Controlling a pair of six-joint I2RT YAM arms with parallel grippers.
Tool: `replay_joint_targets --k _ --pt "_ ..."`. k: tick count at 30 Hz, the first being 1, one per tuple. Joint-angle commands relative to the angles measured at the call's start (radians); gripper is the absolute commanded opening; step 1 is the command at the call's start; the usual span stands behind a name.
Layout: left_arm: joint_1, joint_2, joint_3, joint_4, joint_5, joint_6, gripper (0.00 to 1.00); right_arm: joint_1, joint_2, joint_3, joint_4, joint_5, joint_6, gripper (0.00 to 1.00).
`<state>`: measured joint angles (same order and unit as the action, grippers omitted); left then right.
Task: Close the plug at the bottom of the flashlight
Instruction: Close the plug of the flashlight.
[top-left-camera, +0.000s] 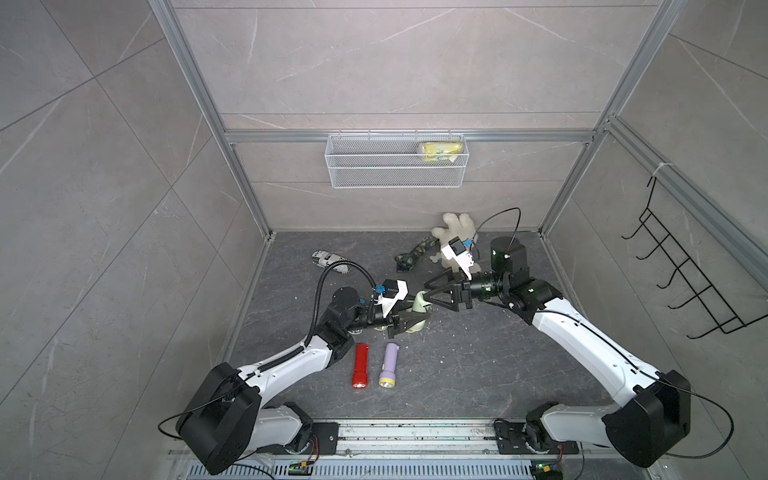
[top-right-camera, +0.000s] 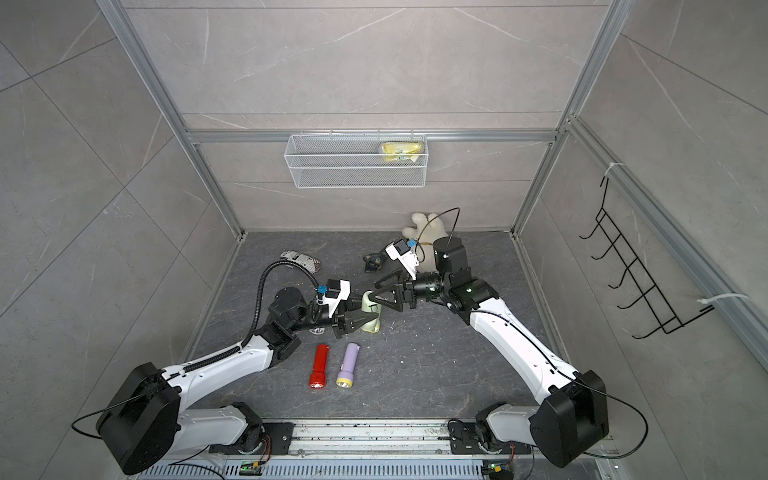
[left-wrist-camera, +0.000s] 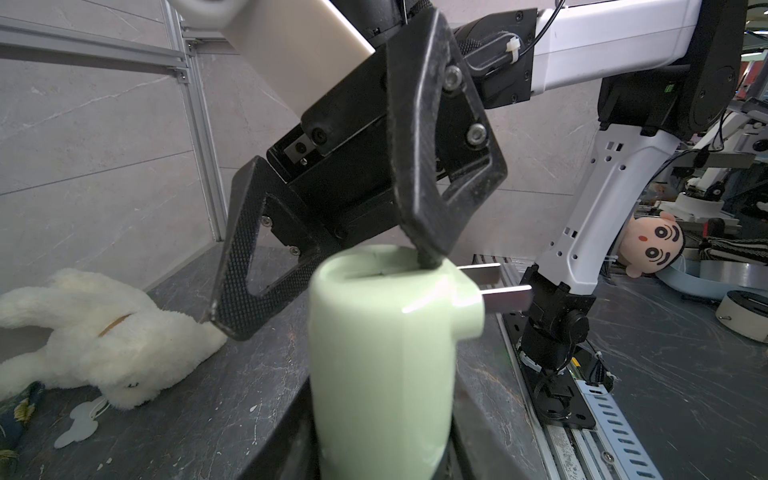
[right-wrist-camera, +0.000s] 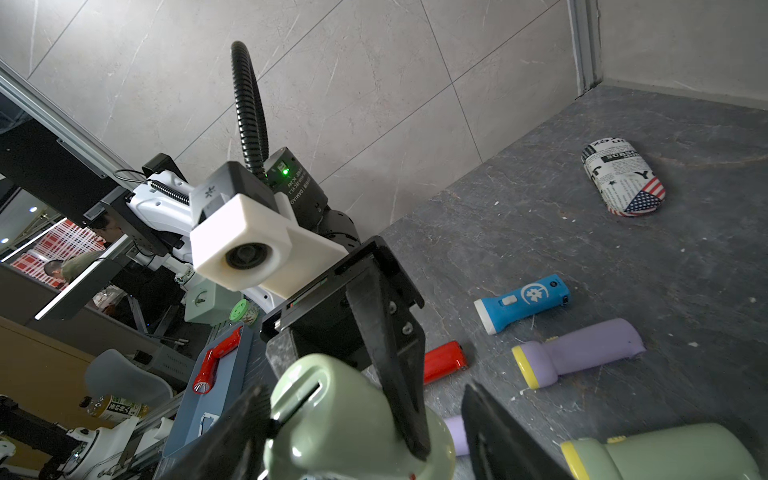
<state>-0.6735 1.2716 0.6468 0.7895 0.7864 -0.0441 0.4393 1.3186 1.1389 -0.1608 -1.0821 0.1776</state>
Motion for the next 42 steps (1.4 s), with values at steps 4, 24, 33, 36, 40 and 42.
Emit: replay_joint_targets --k 4,24,33,36,40,42 --pt "0.003 -0.020 0.050 0.034 0.008 0.029 0.00 0.016 0.013 -0.001 -0.007 -0.005 -0.019 0.71" --pt "0.002 -0.030 0.071 0.068 0.048 0.044 0.00 0.037 0.034 -0.071 0.079 -0.004 0.028 0.56" --pt "0.002 -0.048 0.099 0.126 0.108 0.049 0.00 0.067 0.093 -0.109 0.182 -0.011 0.084 0.43" --pt "0.001 -0.058 0.111 0.096 0.116 0.065 0.00 0.070 0.098 -0.126 0.209 -0.012 0.095 0.36" --pt "0.002 -0.064 0.108 0.082 0.099 0.071 0.00 0.074 0.106 -0.136 0.213 -0.013 0.094 0.28" --pt "0.001 -0.066 0.106 0.071 0.090 0.074 0.00 0.077 0.106 -0.139 0.210 -0.015 0.091 0.25"
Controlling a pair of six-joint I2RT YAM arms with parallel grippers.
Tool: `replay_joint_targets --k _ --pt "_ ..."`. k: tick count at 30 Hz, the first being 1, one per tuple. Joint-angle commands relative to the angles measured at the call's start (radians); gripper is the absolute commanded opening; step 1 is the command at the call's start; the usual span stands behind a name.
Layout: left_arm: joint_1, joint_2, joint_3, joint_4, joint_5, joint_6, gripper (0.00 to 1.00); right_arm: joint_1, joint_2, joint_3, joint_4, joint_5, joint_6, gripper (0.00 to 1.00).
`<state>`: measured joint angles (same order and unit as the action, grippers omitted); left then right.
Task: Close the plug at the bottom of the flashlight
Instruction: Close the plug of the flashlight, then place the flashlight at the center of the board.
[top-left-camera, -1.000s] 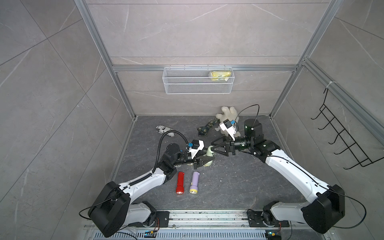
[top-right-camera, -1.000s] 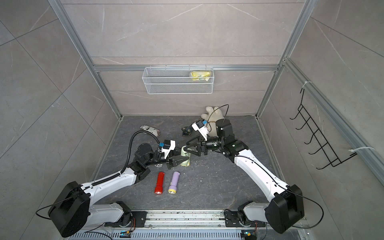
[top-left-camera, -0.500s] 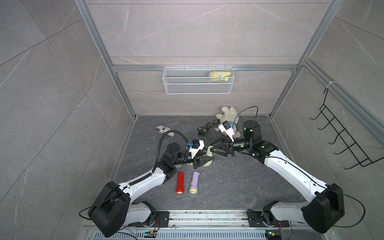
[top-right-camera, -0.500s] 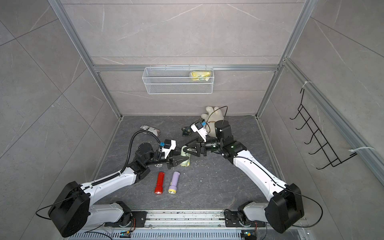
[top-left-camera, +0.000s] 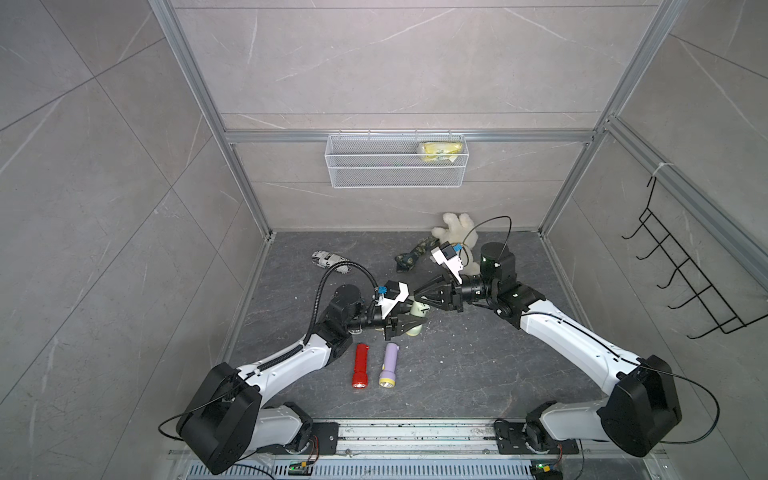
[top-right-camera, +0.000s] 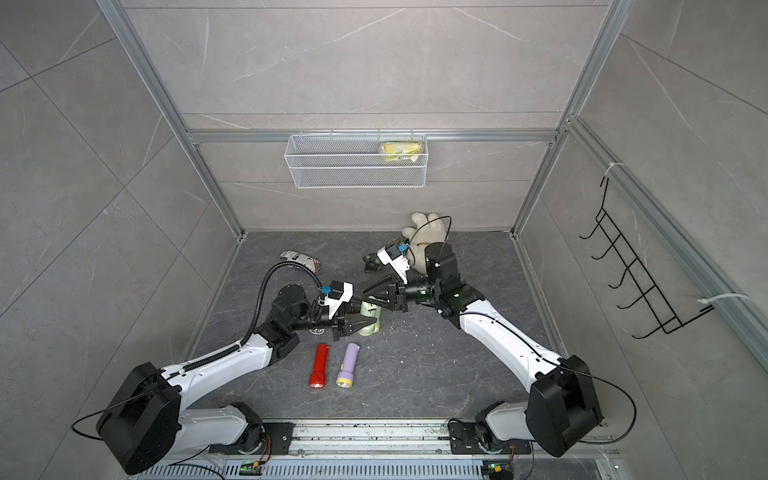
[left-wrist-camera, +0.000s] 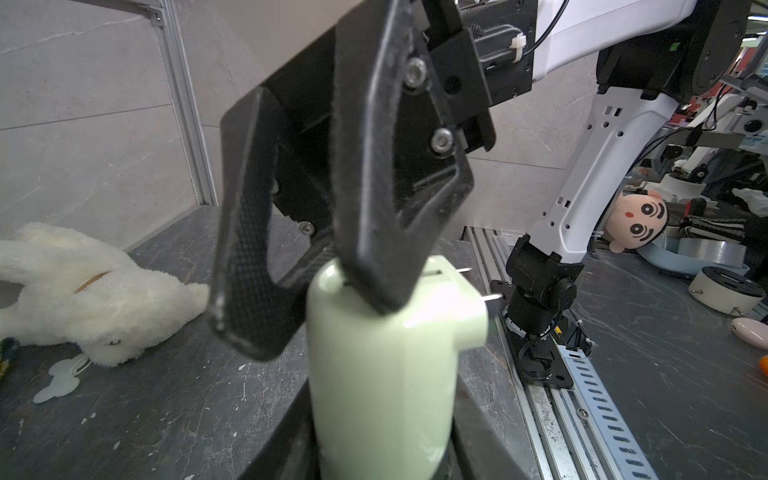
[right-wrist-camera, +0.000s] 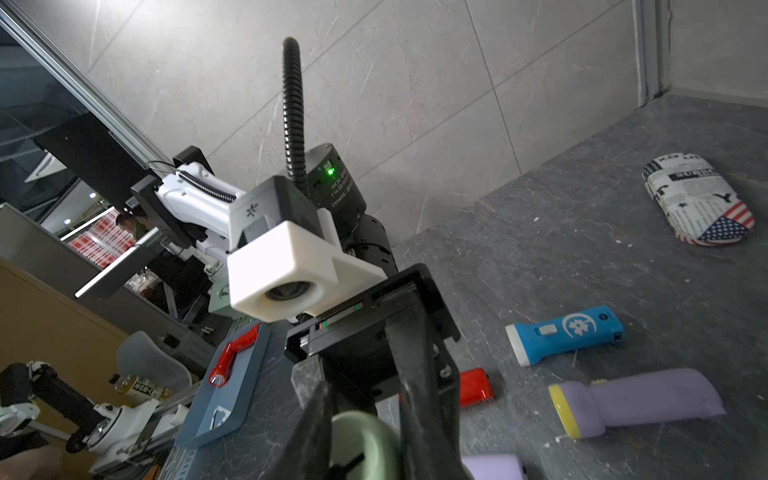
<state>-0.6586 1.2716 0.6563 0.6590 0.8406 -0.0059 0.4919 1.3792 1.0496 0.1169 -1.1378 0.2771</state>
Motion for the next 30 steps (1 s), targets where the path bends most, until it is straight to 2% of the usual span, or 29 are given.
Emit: replay_joint_targets --k 1,9,14,17,21,24,30 --pt "-0.013 -0.067 0.094 0.197 0.031 0.038 0.00 0.025 0.046 -0.052 -0.069 0.044 -0.013 0.22" --pt "-0.014 -0.057 0.097 0.170 0.014 0.037 0.00 0.025 0.040 -0.047 -0.111 0.073 -0.048 0.05" --pt "-0.013 -0.061 0.093 0.139 0.005 0.039 0.00 0.025 0.036 -0.035 -0.117 0.095 -0.052 0.03" --pt "-0.014 -0.068 0.084 0.117 -0.006 0.042 0.00 0.021 0.028 -0.016 -0.154 0.167 -0.069 0.05" --pt "-0.013 -0.081 0.074 0.099 -0.018 0.042 0.00 0.017 0.023 0.006 -0.227 0.300 -0.100 0.09" --pt "-0.014 -0.087 0.073 0.078 -0.027 0.050 0.00 0.015 0.019 0.013 -0.271 0.447 -0.102 0.12" --pt "-0.018 -0.077 0.084 -0.007 -0.105 0.033 0.00 0.012 0.020 0.028 -0.386 0.813 -0.096 0.29"
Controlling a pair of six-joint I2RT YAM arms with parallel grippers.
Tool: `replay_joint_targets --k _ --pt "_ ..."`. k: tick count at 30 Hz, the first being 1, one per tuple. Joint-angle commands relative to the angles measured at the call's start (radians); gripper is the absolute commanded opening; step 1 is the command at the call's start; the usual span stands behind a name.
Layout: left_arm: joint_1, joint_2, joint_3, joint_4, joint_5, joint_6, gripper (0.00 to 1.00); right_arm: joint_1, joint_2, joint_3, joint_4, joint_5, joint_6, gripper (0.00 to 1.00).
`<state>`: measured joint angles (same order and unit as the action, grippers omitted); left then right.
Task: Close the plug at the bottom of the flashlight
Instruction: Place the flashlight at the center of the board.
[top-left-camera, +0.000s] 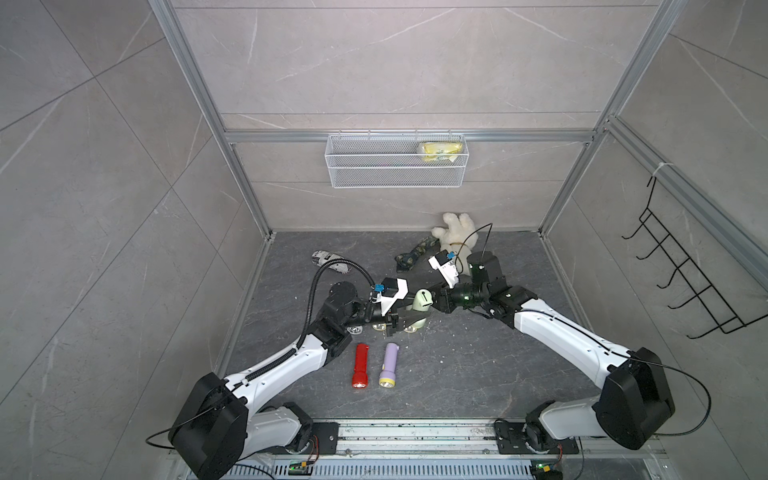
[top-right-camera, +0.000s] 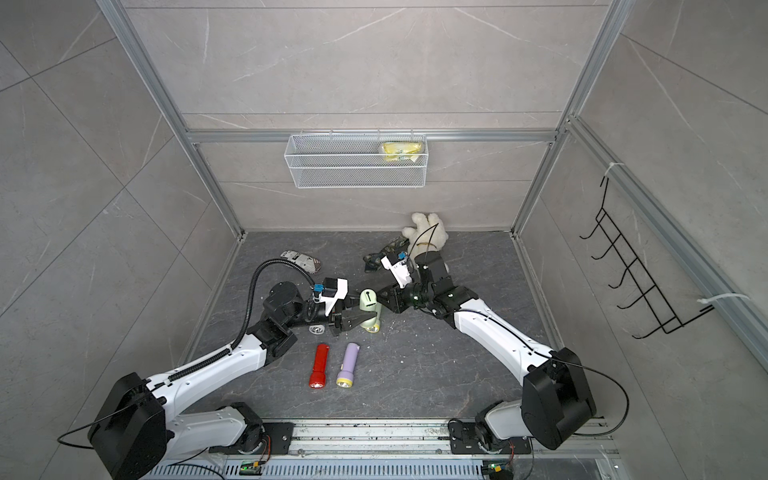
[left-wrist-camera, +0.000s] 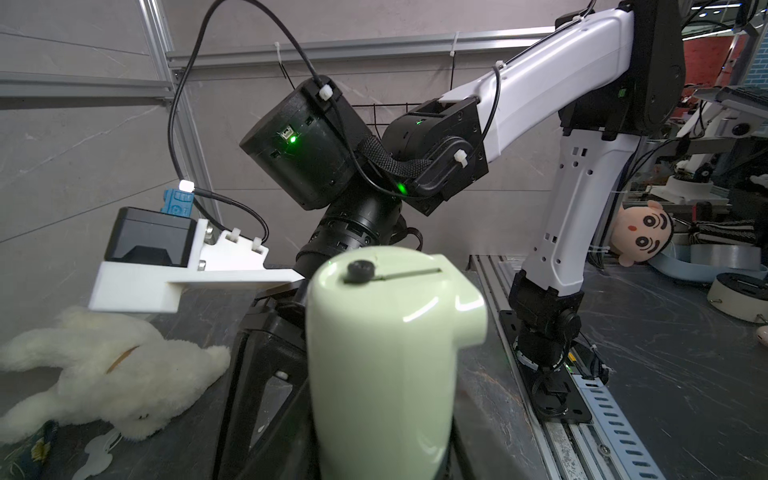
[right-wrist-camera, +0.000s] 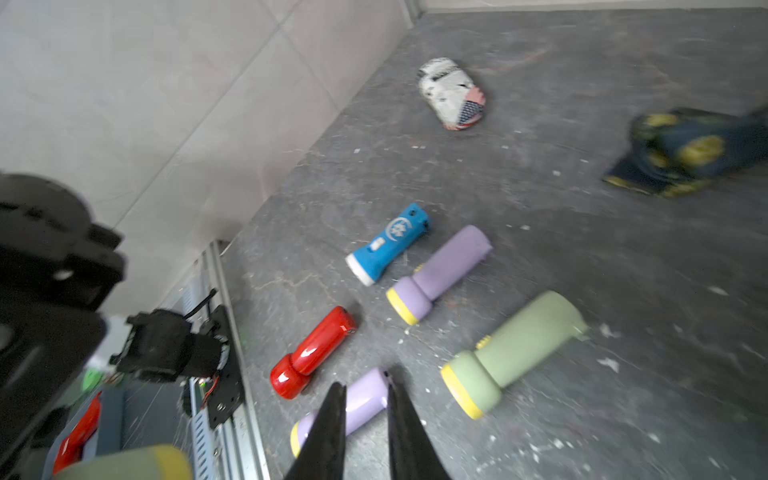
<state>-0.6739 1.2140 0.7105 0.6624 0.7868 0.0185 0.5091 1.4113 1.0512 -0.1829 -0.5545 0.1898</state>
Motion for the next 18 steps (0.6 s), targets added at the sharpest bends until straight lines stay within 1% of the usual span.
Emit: replay_joint_targets --k 1,2,5,6,9,11,13,15,18 --pt "-0.004 -0.016 0.033 -0.033 -0.072 -0.009 0.00 -0.006 -0.015 0.022 -0.093 0.283 -0.008 0.34" --pt "-0.008 -0.012 0.037 -0.062 -0.091 -0.023 0.00 -0.008 -0.017 0.014 -0.094 0.335 -0.008 0.40" --pt "-0.037 -0.005 0.048 -0.157 -0.163 -0.066 0.00 -0.017 -0.024 -0.010 -0.083 0.443 -0.025 0.50" --pt "-0.053 -0.002 0.052 -0.203 -0.189 -0.077 0.00 -0.022 -0.025 -0.018 -0.081 0.474 -0.030 0.52" --pt "-0.112 0.001 0.071 -0.336 -0.279 -0.103 0.00 -0.034 -0.040 -0.047 -0.066 0.518 -0.045 0.55" --pt "-0.157 0.008 0.076 -0.410 -0.352 -0.139 0.00 -0.045 -0.061 -0.075 -0.048 0.542 -0.043 0.59" --pt "-0.193 0.020 0.073 -0.456 -0.406 -0.216 0.00 -0.054 -0.084 -0.099 -0.040 0.578 -0.022 0.63" --pt "-0.234 0.039 0.058 -0.497 -0.488 -0.320 0.00 -0.062 -0.110 -0.124 -0.026 0.620 -0.002 0.68" --pt "-0.277 0.079 0.044 -0.569 -0.601 -0.474 0.00 -0.070 -0.140 -0.154 -0.011 0.648 0.020 0.77"
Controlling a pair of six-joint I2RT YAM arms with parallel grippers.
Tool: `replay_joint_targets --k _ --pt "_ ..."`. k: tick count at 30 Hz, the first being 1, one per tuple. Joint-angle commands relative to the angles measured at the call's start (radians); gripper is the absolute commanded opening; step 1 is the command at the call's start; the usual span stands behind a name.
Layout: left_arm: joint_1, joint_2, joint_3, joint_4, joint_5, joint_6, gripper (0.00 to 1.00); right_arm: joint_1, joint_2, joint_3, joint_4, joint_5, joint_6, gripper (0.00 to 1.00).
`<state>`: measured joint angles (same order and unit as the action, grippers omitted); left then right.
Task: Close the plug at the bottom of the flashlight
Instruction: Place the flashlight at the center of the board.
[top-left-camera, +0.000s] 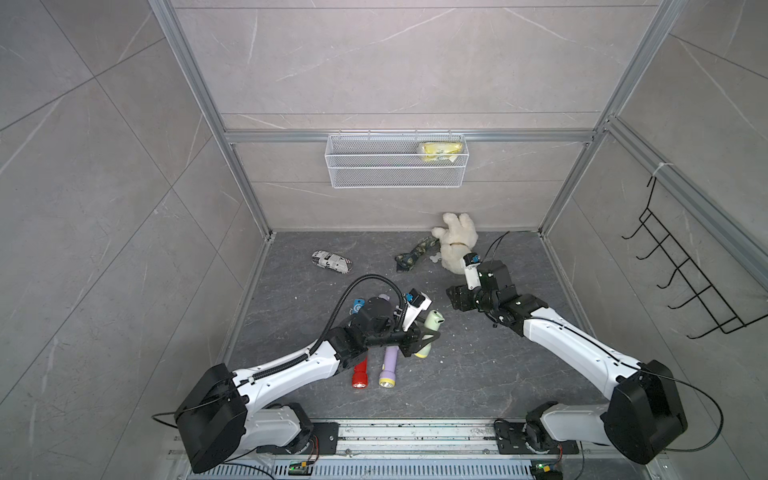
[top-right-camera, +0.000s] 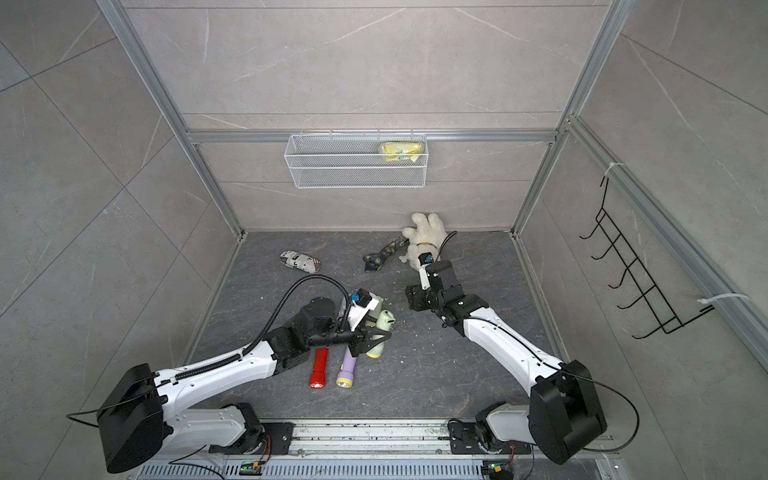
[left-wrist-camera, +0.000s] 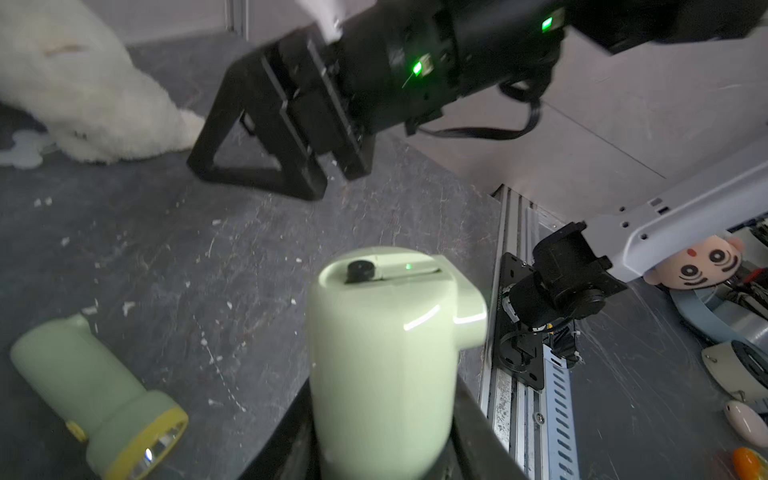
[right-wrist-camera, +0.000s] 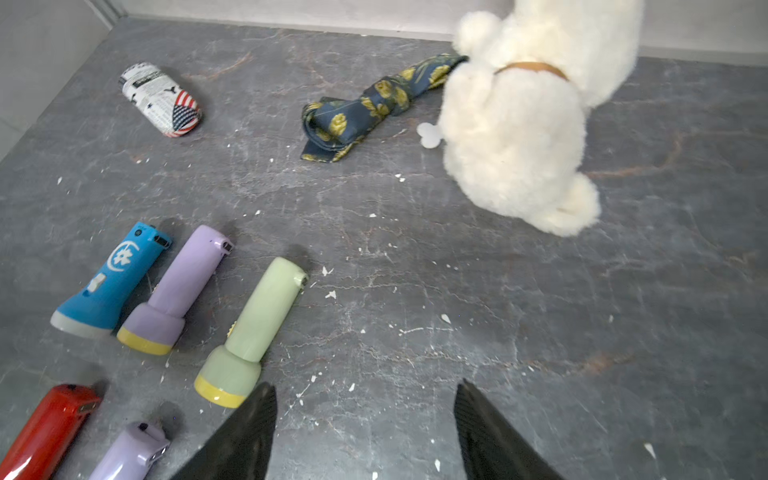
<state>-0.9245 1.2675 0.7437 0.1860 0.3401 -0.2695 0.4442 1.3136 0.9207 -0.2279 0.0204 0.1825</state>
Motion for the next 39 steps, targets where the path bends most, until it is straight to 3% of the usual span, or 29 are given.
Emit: replay_joint_targets --k 1,8,12,17,21,24,30,31,34,35,36,38,39 --pt "-0.035 0.045 0.014 -0.121 -0.178 -0.240 0.00 -0.007 -0.052 -0.030 0.039 0.074 0.030 0.78" --pt "-0.069 0.263 0.180 -0.459 -0.310 -0.449 0.00 -0.014 -0.083 -0.042 0.027 0.108 0.043 0.82" --pt "-0.078 0.403 0.288 -0.612 -0.300 -0.504 0.00 -0.018 -0.091 -0.044 0.024 0.106 0.043 0.82" --pt "-0.083 0.453 0.287 -0.597 -0.286 -0.563 0.00 -0.022 -0.097 -0.045 0.022 0.105 0.043 0.82" --pt "-0.082 0.490 0.248 -0.486 -0.193 -0.580 0.00 -0.025 -0.090 -0.042 0.024 0.092 0.043 0.82" --pt "-0.081 0.531 0.286 -0.525 -0.181 -0.568 0.02 -0.025 -0.085 -0.038 0.018 0.086 0.044 0.82" --pt "-0.082 0.591 0.357 -0.622 -0.173 -0.556 0.25 -0.028 -0.088 -0.038 0.015 0.099 0.044 0.83" --pt "-0.082 0.596 0.364 -0.634 -0.175 -0.556 0.39 -0.030 -0.088 -0.040 0.018 0.113 0.050 0.88" --pt "-0.082 0.607 0.392 -0.677 -0.181 -0.547 0.50 -0.041 -0.077 -0.045 0.037 0.189 0.058 0.98" --pt "-0.082 0.610 0.398 -0.686 -0.182 -0.548 0.58 -0.046 -0.069 -0.048 0.041 0.232 0.056 0.99" --pt "-0.082 0.609 0.406 -0.695 -0.184 -0.547 0.79 -0.056 -0.061 -0.057 0.056 0.291 0.052 1.00" --pt "-0.082 0.601 0.419 -0.708 -0.187 -0.549 0.99 -0.082 -0.049 -0.088 0.114 0.376 0.033 1.00" --pt "-0.083 0.593 0.430 -0.725 -0.194 -0.550 0.99 -0.099 -0.041 -0.106 0.148 0.408 0.013 1.00"
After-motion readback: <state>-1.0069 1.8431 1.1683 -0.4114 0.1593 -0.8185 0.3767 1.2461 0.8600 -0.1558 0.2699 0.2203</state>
